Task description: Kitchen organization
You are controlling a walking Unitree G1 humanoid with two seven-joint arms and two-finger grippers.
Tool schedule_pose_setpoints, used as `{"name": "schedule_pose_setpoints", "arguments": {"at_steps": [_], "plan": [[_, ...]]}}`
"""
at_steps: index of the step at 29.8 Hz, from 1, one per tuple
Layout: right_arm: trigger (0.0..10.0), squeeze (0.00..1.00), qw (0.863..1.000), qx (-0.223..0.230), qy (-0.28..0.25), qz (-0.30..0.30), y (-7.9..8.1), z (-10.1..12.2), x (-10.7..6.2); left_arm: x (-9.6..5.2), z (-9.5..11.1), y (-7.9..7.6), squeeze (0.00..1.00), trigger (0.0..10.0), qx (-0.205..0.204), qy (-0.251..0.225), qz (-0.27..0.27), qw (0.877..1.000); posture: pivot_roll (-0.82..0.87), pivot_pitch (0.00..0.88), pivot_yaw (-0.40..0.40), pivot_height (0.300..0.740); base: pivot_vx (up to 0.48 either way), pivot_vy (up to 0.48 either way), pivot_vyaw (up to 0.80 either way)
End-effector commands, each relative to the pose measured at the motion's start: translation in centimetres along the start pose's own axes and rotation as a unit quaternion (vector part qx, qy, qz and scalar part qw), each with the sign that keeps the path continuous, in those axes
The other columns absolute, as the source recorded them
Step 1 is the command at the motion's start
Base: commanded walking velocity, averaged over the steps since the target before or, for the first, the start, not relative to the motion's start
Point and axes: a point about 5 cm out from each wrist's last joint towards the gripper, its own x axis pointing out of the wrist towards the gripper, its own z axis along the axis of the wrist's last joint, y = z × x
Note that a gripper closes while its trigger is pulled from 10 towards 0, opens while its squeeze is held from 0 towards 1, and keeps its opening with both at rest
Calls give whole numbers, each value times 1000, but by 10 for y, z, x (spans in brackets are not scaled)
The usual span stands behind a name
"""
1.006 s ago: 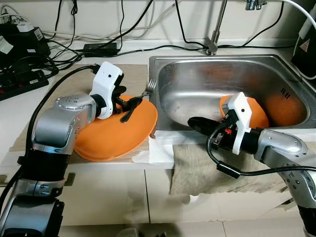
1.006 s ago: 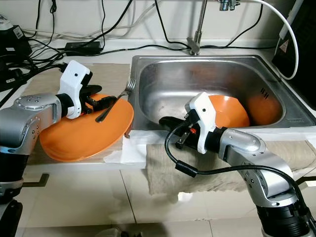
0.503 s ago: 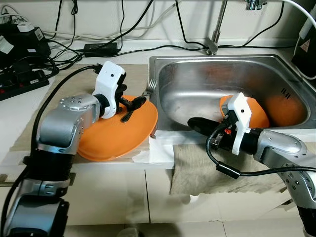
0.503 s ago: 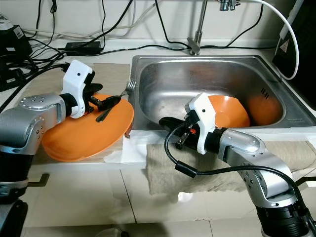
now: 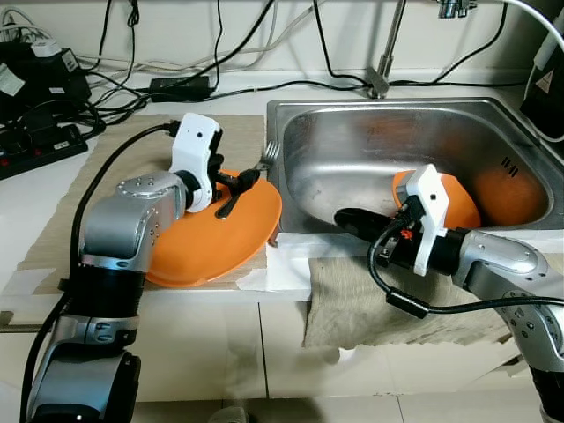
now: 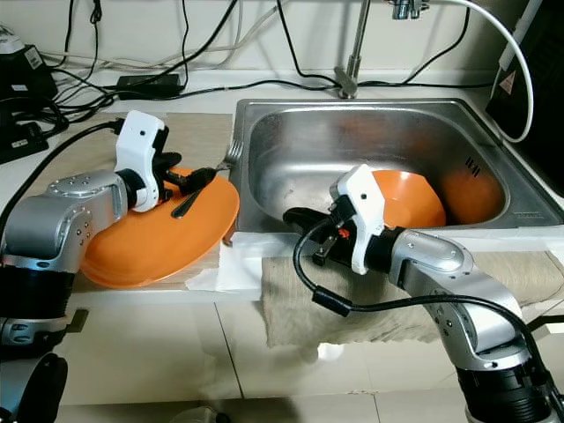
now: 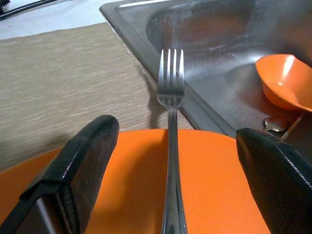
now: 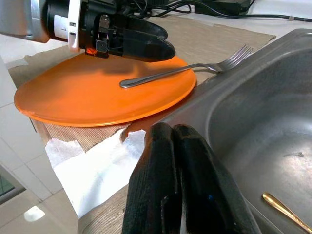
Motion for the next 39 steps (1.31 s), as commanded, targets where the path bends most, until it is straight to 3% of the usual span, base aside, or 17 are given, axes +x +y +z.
{"name": "schedule_pose_setpoints", "arguments": {"at_steps": [1,12,23,39], "plan": [[10000,0,1000,-12,-12,1,3,7,-1,0,-3,2,0,10000,-5,-4,8,1000,10,12,32,740,0,0,0],[10000,0,1000,-11,-11,2,4,6,-1,3,-13,-1,0,10000,-15,7,11,1000,8,15,31,740,0,0,0],[10000,0,1000,-9,-8,3,5,5,-1,3,-22,-6,0,10000,7,44,0,999,7,20,35,740,0,0,0],[10000,0,1000,-6,-9,1,5,4,-1,9,-31,-4,0,10000,7,69,7,998,0,27,37,740,0,0,0]]}}
